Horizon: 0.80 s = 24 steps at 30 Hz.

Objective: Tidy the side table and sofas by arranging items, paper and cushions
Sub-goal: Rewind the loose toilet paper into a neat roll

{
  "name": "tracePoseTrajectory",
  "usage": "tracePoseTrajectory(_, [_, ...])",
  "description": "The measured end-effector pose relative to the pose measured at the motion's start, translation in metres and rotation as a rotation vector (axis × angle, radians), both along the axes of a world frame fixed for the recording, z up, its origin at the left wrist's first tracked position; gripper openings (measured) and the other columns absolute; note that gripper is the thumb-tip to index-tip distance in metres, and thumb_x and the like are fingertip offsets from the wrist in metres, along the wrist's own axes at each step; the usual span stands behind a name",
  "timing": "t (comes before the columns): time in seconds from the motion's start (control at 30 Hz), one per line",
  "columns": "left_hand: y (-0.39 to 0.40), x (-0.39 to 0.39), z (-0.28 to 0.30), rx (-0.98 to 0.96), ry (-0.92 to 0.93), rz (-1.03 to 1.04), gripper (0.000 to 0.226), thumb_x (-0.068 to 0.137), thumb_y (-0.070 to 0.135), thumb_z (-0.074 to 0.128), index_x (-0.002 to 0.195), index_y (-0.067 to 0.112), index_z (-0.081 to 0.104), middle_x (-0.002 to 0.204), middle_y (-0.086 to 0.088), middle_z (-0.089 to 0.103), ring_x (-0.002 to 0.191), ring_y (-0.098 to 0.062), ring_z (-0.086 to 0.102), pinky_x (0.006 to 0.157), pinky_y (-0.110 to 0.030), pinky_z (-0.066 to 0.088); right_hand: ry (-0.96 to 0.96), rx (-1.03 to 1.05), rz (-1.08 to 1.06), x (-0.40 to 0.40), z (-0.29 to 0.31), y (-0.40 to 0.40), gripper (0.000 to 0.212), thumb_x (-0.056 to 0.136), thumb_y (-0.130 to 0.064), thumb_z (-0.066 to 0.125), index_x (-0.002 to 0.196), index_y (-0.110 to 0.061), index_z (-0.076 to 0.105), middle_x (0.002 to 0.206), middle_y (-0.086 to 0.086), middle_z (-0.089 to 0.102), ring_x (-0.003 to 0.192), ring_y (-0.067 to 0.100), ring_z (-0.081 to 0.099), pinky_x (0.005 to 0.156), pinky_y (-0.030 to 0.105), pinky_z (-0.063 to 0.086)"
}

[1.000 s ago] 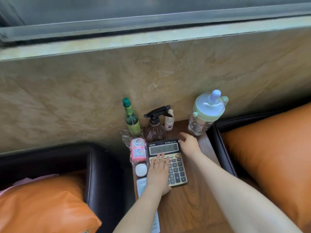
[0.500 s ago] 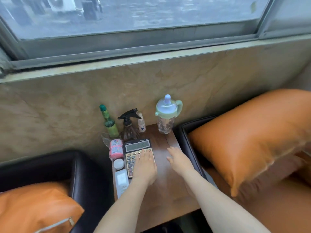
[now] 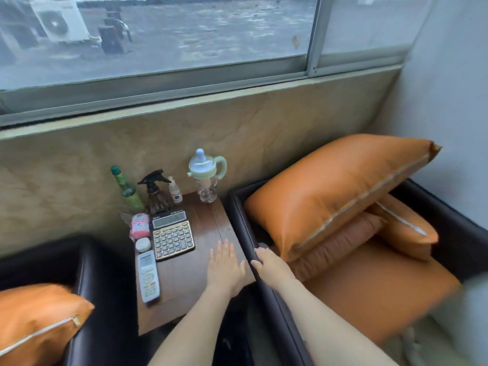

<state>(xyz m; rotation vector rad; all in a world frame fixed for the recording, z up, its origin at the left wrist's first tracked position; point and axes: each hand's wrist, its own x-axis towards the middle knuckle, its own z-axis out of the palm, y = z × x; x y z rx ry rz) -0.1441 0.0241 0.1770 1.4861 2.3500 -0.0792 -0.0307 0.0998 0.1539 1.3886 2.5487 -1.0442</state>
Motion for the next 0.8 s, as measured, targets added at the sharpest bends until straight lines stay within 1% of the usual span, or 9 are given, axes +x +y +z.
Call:
tracePoseTrajectory(0.1, [-0.002,0.015,0.001,0.006,0.032,-0.091,0.064,0.102,0.041,0.02,0.151,0.004,0.003,0.16,-0.012,-0.002,0.147,-0.026,-0.004,0.12,-0.041,-0.001,0.009,0.027,-0.068,0.02,0.001,-0.005,0.048,0.101,-0.031,0.036,0.145,-0.011,0.031,0.15,0.003,0.032,0.14,0.017,0.025,0.11,0.028,0.023])
tracePoseTrajectory(0.27, [-0.011,0.041,-0.011,-0.005,0.024,-0.179,0.064,0.102,0.041,0.02,0.151,0.005,0.002,0.16,-0.011,-0.003,0.147,-0.026,-0.006,0.12,-0.042,0.0,0.043,-0.026,-0.173,0.052,-0.008,-0.024,0.05,0.101,-0.031,0.036,0.146,-0.012,0.029,0.153,0.001,0.03,0.142,0.014,0.022,0.112,0.027,0.02])
tracePoseTrajectory(0.37, [-0.018,0.056,-0.024,-0.02,0.015,-0.23,0.064,0.102,0.042,0.021,0.151,0.006,0.001,0.16,-0.01,-0.003,0.147,-0.025,-0.006,0.12,-0.041,0.0,0.015,-0.056,-0.228,0.074,-0.023,-0.036,0.048,0.101,-0.03,0.036,0.145,-0.01,0.032,0.152,0.003,0.032,0.14,0.016,0.026,0.112,0.028,0.022])
tracePoseTrajectory(0.47, [-0.017,0.069,-0.039,-0.017,0.021,-0.254,0.064,0.102,0.043,0.02,0.151,0.007,0.0,0.16,-0.009,-0.004,0.147,-0.024,-0.007,0.119,-0.041,-0.001,-0.026,-0.098,-0.269,0.098,-0.047,-0.04,0.044,0.101,-0.028,0.035,0.139,-0.006,0.038,0.146,0.007,0.039,0.135,0.02,0.032,0.108,0.031,0.028])
tracePoseTrajectory(0.57, [-0.009,0.084,-0.059,-0.013,0.018,-0.265,0.065,0.101,0.044,0.019,0.151,0.008,-0.002,0.16,-0.008,-0.006,0.147,-0.024,-0.008,0.118,-0.041,-0.002,-0.064,-0.129,-0.302,0.119,-0.077,-0.031,0.046,0.102,-0.029,0.034,0.143,-0.007,0.032,0.148,0.006,0.036,0.136,0.021,0.031,0.108,0.031,0.029])
tracePoseTrajectory(0.73, [0.005,0.114,-0.108,0.012,0.004,-0.328,0.066,0.101,0.046,0.019,0.151,0.009,-0.003,0.16,-0.007,-0.008,0.147,-0.023,-0.011,0.119,-0.042,-0.001,-0.126,-0.184,-0.417,0.147,-0.136,-0.019,0.047,0.101,-0.026,0.035,0.143,-0.005,0.03,0.148,0.011,0.035,0.137,0.026,0.031,0.11,0.035,0.029])
tracePoseTrajectory(0.8, [0.006,0.124,-0.13,0.012,0.005,-0.356,0.068,0.099,0.05,0.011,0.151,0.01,-0.005,0.16,-0.006,-0.01,0.146,-0.023,-0.012,0.118,-0.042,-0.003,-0.171,-0.222,-0.445,0.157,-0.162,-0.015,0.05,0.101,-0.026,0.036,0.145,-0.005,0.027,0.149,0.011,0.034,0.137,0.027,0.031,0.109,0.035,0.029])
